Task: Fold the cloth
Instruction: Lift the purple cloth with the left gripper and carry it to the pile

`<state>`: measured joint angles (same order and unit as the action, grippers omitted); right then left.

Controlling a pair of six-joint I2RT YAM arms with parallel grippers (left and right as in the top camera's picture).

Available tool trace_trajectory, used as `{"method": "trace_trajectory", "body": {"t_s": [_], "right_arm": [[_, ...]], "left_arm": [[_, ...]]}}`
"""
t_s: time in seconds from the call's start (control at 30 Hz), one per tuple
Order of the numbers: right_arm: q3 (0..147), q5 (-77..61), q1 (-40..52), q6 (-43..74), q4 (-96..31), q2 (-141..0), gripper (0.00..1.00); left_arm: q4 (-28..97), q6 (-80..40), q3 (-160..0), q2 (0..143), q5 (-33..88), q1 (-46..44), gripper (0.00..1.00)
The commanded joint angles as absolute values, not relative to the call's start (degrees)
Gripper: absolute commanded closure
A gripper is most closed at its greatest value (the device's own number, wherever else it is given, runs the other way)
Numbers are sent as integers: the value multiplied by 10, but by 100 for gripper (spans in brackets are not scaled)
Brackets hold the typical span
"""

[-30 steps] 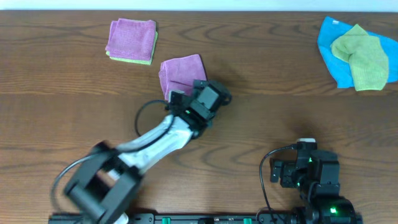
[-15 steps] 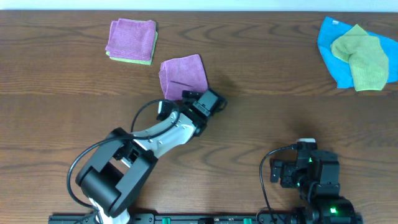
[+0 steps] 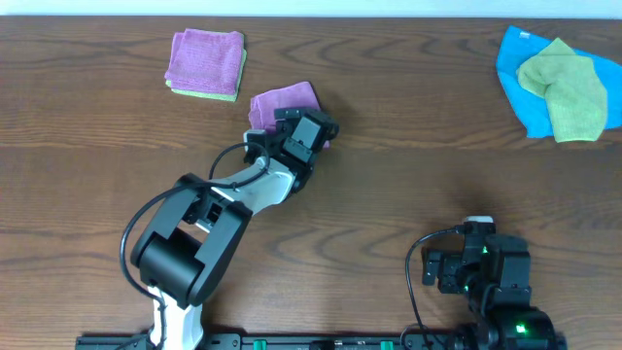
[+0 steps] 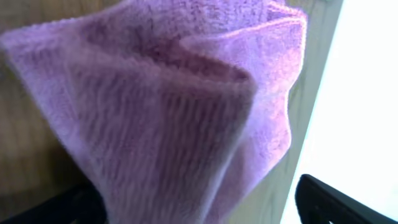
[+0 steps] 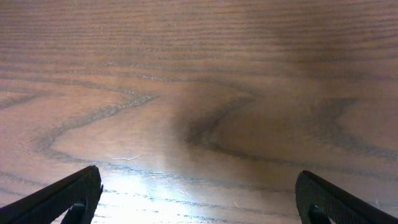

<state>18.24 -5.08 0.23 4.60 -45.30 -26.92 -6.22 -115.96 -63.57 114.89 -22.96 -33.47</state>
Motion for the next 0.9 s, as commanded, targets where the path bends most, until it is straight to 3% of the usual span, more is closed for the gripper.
{"method": "trace_trajectory", "body": {"t_s": [0.0, 0.03, 0.07, 0.1, 0.13, 0.4, 0.87], "right_arm": [[181, -45, -1, 55, -453, -266, 1], [181, -45, -1, 55, -453, -266, 1], [181, -45, -1, 55, -453, -266, 1], [181, -45, -1, 55, -453, -266, 1], [181, -45, -1, 55, -453, -266, 1], [181, -45, -1, 55, -453, -266, 1], [181, -45, -1, 55, -453, -266, 1]], "left_arm": [[-37, -1194, -606, 1215, -203, -333, 20], [-37, -1194, -606, 1218, -205, -332, 28], [-36, -1194, -606, 1220, -207, -332, 50], [-36, -1194, -606, 1221, -210, -332, 78], [-36, -1194, -606, 1221, -210, -332, 94], [-79, -1194, -607, 1198, -214, -335, 94], [-128, -1194, -616, 977, -271, -302, 93]]}}
